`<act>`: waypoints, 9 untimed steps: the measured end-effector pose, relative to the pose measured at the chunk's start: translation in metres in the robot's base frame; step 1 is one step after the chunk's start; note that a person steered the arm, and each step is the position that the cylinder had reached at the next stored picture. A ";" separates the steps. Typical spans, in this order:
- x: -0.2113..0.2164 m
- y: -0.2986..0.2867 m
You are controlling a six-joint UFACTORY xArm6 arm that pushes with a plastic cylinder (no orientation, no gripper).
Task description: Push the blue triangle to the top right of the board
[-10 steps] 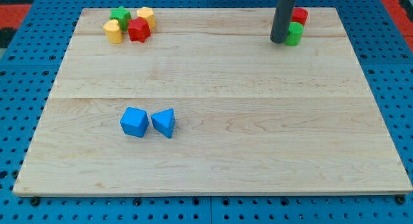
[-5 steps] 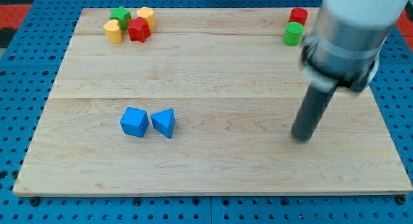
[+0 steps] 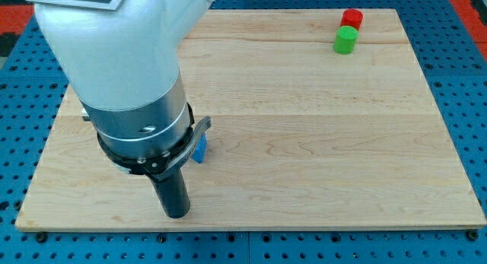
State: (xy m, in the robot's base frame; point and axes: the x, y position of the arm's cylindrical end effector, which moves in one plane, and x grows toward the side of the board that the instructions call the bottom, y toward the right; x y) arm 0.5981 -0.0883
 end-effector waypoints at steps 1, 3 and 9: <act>-0.019 -0.010; -0.103 0.065; -0.213 0.155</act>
State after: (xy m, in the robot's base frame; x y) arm 0.3849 0.0667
